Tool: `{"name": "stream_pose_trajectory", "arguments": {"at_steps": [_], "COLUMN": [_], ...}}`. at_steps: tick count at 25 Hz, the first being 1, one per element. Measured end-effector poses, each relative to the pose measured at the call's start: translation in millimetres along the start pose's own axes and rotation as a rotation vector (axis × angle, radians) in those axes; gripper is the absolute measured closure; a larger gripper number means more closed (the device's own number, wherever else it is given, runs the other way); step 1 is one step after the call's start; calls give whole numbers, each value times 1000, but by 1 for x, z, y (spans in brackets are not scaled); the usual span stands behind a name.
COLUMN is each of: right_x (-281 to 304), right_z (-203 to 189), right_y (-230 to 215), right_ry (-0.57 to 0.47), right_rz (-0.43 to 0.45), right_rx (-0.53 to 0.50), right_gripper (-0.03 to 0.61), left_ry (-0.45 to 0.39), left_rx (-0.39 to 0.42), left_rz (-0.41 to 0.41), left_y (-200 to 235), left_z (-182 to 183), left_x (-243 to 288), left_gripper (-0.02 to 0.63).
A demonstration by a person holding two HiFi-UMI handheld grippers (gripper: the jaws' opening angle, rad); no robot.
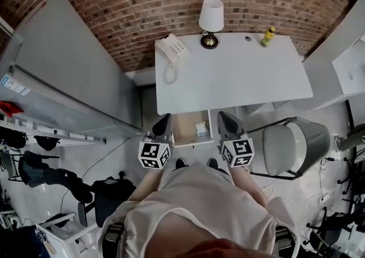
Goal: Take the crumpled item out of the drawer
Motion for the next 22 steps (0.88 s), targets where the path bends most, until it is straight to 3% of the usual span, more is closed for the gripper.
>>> {"name": "stream_pose_trajectory", "arguments": {"at_steps": [13, 22], "right_x": [18, 19], "right_z": [-9, -31], "right_y": [-1, 2], "right_ry": [59, 120], "right_rz": [-9, 26], "right_rx": [-4, 1], "right_gripper": [571, 571], "left_ry": [41, 95], "left_rx": [-35, -83], "left_rz": [-7, 29], "left_y": [14, 18], "left_z": [-7, -39], "left_x": [17, 17], "left_gripper": [606, 606]}}
Point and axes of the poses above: the fingertips, and each gripper's own axes: x forward along the fingers, y to its left, z out of its top, the point moved 10 cm from there along -x, backward along the fingers, and after that the axes turned 15 degrees about -x, right-handed, at the moved point
